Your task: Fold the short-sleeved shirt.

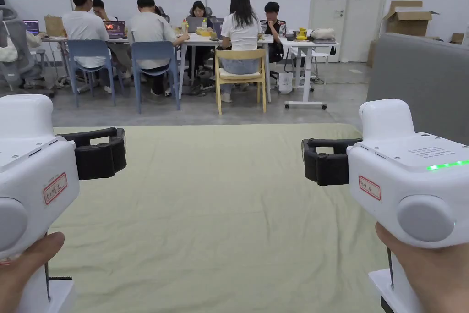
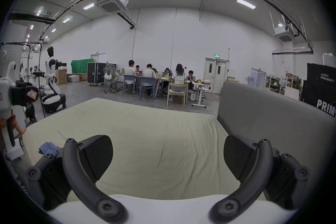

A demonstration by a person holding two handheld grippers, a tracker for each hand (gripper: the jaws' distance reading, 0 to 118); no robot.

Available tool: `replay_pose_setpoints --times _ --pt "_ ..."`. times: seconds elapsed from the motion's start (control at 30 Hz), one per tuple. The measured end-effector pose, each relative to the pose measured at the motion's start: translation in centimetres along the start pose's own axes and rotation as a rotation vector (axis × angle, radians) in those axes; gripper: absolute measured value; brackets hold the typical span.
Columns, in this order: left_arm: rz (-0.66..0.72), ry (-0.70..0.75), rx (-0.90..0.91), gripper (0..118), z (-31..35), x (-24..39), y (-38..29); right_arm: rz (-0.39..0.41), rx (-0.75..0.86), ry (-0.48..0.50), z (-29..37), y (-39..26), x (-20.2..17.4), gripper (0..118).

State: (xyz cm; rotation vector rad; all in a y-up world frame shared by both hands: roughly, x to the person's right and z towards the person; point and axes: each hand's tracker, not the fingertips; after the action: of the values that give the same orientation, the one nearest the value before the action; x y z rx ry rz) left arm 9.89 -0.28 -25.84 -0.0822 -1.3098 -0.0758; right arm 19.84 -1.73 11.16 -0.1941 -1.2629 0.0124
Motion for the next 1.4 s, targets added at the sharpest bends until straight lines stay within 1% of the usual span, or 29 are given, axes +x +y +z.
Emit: replay_pose_setpoints --times 0.07,0.17,0.27,0.4,0.5,0.53,0.77,0.87,0.9,0.93,0.97,1.07,1.13,1.2,1.23,1.27,1.3,1.37,1.4 --pt "0.009 0.013 0.016 118 0.1 0.0 0.2 0.001 -0.009 0.011 -0.1 0.1 0.1 118" --pt "0.008 0.013 0.042 118 0.3 0.0 0.5 -0.030 -0.015 0.032 -0.2 0.0 0.3 118" --pt "-0.021 -0.005 0.051 118 0.4 0.3 0.8 -0.038 -0.005 0.028 -0.2 0.1 0.4 118" --pt "-0.042 0.016 0.035 118 0.0 0.4 0.8 -0.041 -0.009 0.018 -0.2 0.2 0.4 118" --pt "-0.040 0.029 0.022 118 -0.3 0.2 0.5 -0.099 -0.029 0.047 -0.6 0.4 1.0 118" --pt "-0.039 0.034 0.019 118 -0.3 0.2 0.5 -0.112 -0.038 0.041 -0.7 0.4 1.2 118" --pt "-0.038 0.026 -0.005 118 -0.7 0.1 0.1 -0.104 -0.028 0.030 -0.6 0.5 1.2 118" --pt "-0.029 -0.002 -0.011 118 -0.9 0.1 0.0 -0.107 -0.037 0.047 -0.7 0.8 1.2 118" --pt "-0.027 -0.008 -0.005 118 -0.9 0.1 -0.2 -0.101 -0.049 0.031 -0.7 0.8 1.1 118" --pt "-0.029 -0.013 -0.003 118 -0.9 0.1 -0.3 -0.063 -0.038 0.014 -0.8 0.9 0.9 118" --pt "-0.030 -0.012 -0.008 118 -0.9 0.2 -0.3 -0.051 -0.021 0.016 -0.8 0.8 0.8 118" --pt "-0.067 0.015 -0.034 118 -1.4 0.5 -0.5 -0.059 -0.014 0.019 -0.9 1.0 0.7 118" --pt "-0.078 0.020 -0.031 118 -1.6 0.7 -0.7 -0.072 -0.010 0.003 -1.0 1.0 0.6 118" --pt "-0.072 0.017 -0.023 118 -1.7 0.5 -0.8 -0.092 -0.007 -0.052 -1.2 0.9 0.4 118" --pt "-0.063 0.014 -0.024 118 -1.7 0.5 -0.7 -0.071 0.006 -0.075 -1.2 0.8 0.2 118" --pt "-0.055 0.010 -0.031 118 -1.9 0.4 -0.6 -0.062 0.021 -0.077 -1.2 0.7 0.2 118" --pt "-0.050 0.000 -0.042 118 -2.1 0.2 -0.5 -0.054 0.033 -0.062 -1.2 0.6 0.3 118" --pt "-0.045 -0.002 -0.042 118 -2.2 0.1 -0.4 -0.071 0.021 -0.038 -1.3 0.9 0.5 118" --pt "-0.038 0.006 -0.033 118 -2.2 0.0 -0.4 -0.093 0.006 0.009 -1.3 0.9 0.7 118"
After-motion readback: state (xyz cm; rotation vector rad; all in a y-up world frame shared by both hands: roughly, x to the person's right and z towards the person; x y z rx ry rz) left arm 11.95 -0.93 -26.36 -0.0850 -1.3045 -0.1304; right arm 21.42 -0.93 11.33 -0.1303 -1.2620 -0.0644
